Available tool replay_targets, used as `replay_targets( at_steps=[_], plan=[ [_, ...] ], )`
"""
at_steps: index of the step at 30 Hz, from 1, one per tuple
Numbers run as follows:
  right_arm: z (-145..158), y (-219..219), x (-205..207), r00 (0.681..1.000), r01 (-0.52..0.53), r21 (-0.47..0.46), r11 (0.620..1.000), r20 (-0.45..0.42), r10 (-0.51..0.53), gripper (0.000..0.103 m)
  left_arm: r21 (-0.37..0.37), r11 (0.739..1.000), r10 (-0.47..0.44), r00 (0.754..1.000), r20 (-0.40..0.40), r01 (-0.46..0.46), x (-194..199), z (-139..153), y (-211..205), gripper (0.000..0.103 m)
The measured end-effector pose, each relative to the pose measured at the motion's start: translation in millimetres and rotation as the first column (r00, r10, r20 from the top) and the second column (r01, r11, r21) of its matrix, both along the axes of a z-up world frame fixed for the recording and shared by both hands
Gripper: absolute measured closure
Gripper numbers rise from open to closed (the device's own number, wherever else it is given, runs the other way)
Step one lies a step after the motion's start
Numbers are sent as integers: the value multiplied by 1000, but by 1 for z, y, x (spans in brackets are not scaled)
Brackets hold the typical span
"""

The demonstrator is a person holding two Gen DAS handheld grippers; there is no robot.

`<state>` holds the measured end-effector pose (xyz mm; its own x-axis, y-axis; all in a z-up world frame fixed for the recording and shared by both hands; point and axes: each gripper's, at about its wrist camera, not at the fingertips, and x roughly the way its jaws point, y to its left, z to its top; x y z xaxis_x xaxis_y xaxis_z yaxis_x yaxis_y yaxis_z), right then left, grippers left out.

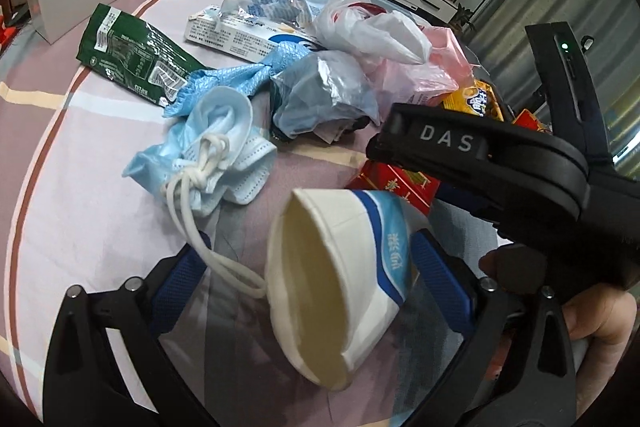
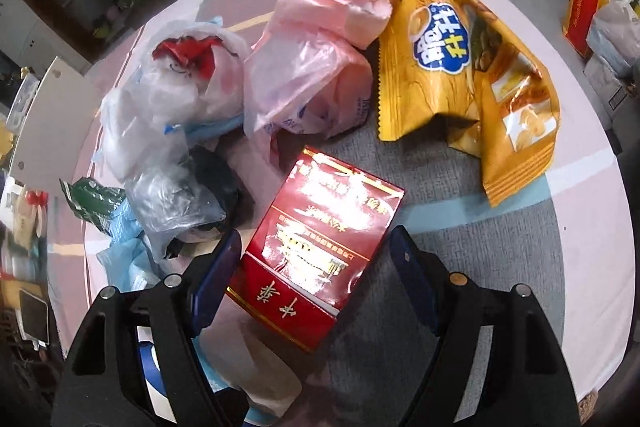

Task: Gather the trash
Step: 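Grasp the red cigarette box with the right tool while the left tool grasps the white paper cup, then carry both items to the black bin and open both tools to drop them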

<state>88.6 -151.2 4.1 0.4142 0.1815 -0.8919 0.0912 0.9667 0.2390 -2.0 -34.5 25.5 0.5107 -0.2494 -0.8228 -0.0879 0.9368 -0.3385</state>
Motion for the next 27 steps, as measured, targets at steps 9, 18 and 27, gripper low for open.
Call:
replay_targets(
  at_steps=[9, 18, 27],
  plan=[
    [0, 1, -17, 999, -41, 25, 999, 26, 40, 34, -127, 990, -67, 998, 14, 68, -18, 11, -3, 77],
    [22, -10, -33, 996, -23, 32, 999, 89, 20, 34, -37, 999, -26, 988, 155, 32, -39, 53, 5, 77],
    [71, -41, -66, 970, -10, 70, 997, 244, -7, 34, 41, 999, -13, 975, 222, 4, -54, 81, 3, 77]
  ],
)
